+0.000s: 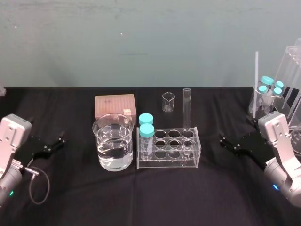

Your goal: Hold the test tube with one hand and immerse one end into the beaker, then return it to the test tube rack.

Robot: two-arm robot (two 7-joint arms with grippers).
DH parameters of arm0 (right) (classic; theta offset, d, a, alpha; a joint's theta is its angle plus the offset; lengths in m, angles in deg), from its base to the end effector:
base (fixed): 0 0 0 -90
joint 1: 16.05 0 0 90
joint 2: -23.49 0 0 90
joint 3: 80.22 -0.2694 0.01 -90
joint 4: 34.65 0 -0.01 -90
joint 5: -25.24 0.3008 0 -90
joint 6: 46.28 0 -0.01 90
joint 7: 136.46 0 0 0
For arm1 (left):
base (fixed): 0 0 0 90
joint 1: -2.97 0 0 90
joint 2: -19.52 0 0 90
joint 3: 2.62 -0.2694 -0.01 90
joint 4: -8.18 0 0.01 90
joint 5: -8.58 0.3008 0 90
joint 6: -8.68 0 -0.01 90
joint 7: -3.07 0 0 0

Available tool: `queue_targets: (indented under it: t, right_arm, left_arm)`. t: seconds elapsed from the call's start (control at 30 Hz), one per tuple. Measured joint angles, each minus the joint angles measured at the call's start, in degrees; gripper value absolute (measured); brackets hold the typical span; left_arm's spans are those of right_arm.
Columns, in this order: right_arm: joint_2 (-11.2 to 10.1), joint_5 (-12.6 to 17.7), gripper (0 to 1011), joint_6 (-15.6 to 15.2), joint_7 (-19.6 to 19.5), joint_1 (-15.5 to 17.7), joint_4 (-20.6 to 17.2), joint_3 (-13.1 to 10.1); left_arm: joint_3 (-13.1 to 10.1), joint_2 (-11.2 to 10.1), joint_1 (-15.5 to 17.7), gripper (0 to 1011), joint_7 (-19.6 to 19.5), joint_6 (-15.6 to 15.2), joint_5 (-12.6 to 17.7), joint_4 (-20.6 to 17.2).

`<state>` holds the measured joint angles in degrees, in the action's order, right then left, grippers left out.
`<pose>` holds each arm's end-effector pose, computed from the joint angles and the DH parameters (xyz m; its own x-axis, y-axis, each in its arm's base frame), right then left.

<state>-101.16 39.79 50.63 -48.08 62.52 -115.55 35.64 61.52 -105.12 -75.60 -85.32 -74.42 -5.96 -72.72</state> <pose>0.3472 -0.0731 -0.2841 0.2922 -0.8803 0.3738 0.9553 0.2873 -0.0702 0.3472 0.0731 -0.2841 0.2924 0.8802 0.3738 -0.9552 0.2874 0.0704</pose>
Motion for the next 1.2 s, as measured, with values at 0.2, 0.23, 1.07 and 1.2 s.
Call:
queue_targets:
  t: [0.2,0.23,1.07,1.2]
  right_arm:
    - [0.09,0.16,1002,0.05,0.36,0.16,0.00,-0.37]
    - [0.15,0.39,1002,0.11,0.62,0.26,-0.03,-0.57]
    - [7.26,18.32,1002,-4.12,20.53,-1.59,-1.10,-5.12]
    - [8.20,17.19,1002,-4.27,21.71,-3.09,0.18,-4.41]
  left_arm:
    - [0.00,0.00,0.00,1000,0.00,0.00,0.00,0.00]
    - [0.00,0.00,0.00,1000,0.00,0.00,0.00,0.00]
    - [0.00,0.00,0.00,1000,0.00,0.00,0.00,0.00]
    - [0.00,0.00,0.00,1000,0.00,0.00,0.00,0.00]
